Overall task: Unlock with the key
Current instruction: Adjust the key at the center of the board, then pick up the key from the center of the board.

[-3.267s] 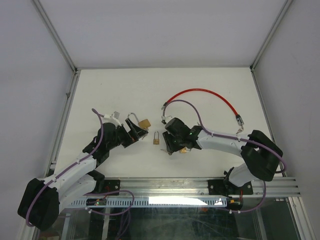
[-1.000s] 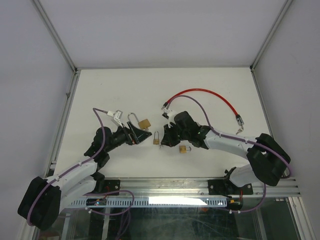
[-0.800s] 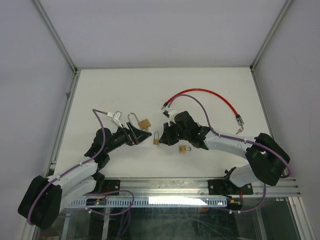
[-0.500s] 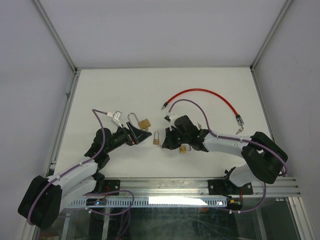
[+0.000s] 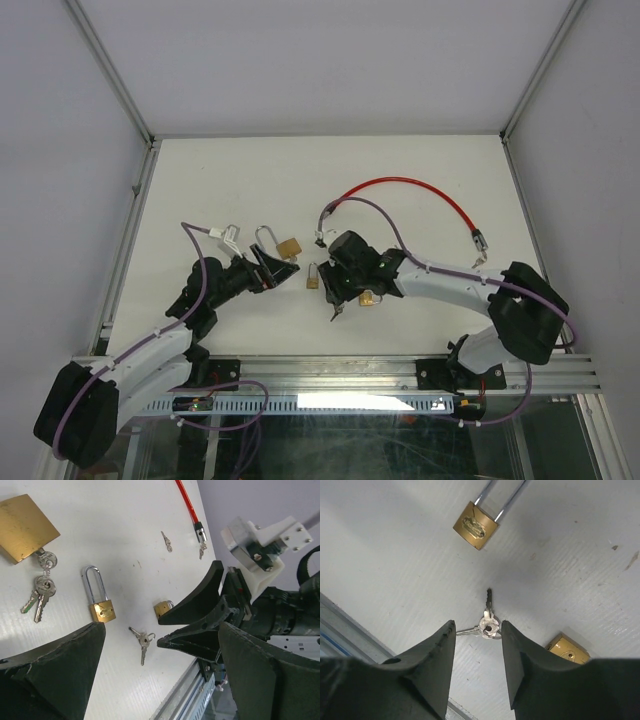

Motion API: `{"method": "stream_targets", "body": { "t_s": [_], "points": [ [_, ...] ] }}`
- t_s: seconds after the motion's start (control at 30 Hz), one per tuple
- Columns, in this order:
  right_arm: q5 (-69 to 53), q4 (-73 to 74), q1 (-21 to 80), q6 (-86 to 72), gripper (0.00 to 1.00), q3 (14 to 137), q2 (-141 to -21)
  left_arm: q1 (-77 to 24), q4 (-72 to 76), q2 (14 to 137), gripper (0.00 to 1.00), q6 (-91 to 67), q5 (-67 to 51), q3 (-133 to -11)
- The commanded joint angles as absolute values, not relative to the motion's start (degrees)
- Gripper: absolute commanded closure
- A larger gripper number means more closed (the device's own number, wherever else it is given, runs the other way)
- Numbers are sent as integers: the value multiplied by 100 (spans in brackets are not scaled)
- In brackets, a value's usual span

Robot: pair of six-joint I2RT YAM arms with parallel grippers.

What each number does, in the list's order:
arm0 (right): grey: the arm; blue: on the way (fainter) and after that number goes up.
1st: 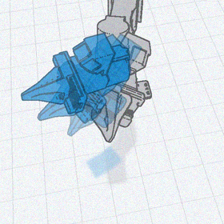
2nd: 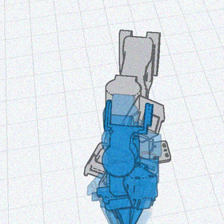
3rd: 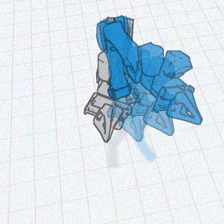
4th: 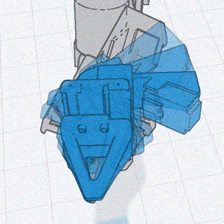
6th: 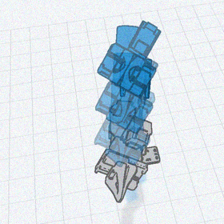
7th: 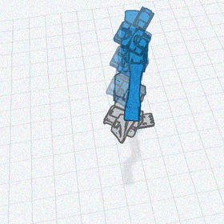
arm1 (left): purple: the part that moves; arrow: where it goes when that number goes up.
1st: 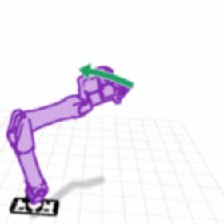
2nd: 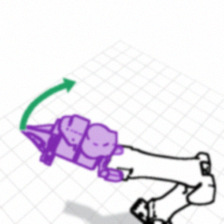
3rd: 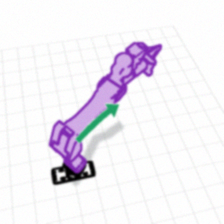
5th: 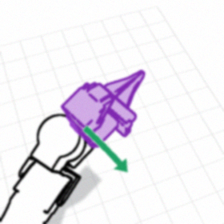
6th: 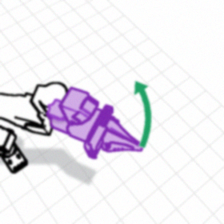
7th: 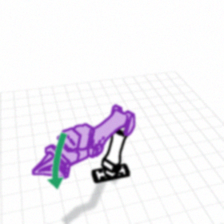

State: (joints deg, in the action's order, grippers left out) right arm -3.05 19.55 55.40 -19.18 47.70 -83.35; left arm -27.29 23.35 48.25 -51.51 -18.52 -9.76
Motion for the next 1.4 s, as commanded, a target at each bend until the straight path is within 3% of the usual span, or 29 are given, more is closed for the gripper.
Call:
{"method": "stream_targets", "body": {
  "t_s": [0.0, 0.3, 0.73, 0.87, 1.07, 1.23, 1.37],
  "points": [
    [199, 2754, 5705, -1543, 54, 5474, -8689, -2690, 1999, 4614, 1, -5026, -1477, -1175],
    [273, 3824, 5959, -1742, 53, 6321, -9502, -2689, 1267, 4359, 1, -5072, -868, -1247],
    [473, 4574, 6096, -1925, 55, 6924, -10488, -2689, 1167, 4339, 1, -5020, -911, -1307],
    [598, 4663, 6151, -1961, 63, 7010, -10717, -2689, 1208, 4381, 1, -5020, -971, -1318],
    [340, 4235, 6152, -1906, 86, 6859, -10356, -2694, 1431, 4378, 1, -5005, -1212, -1301],
    [280, 3697, 6118, -1871, 99, 6679, -9938, -2690, 1678, 4381, 1, -5051, -1416, -1263],
    [271, 3269, 6078, -1849, 100, 6468, -9726, -2689, 2021, 4477, 1, -5159, -1650, -1162]
  ]
}}
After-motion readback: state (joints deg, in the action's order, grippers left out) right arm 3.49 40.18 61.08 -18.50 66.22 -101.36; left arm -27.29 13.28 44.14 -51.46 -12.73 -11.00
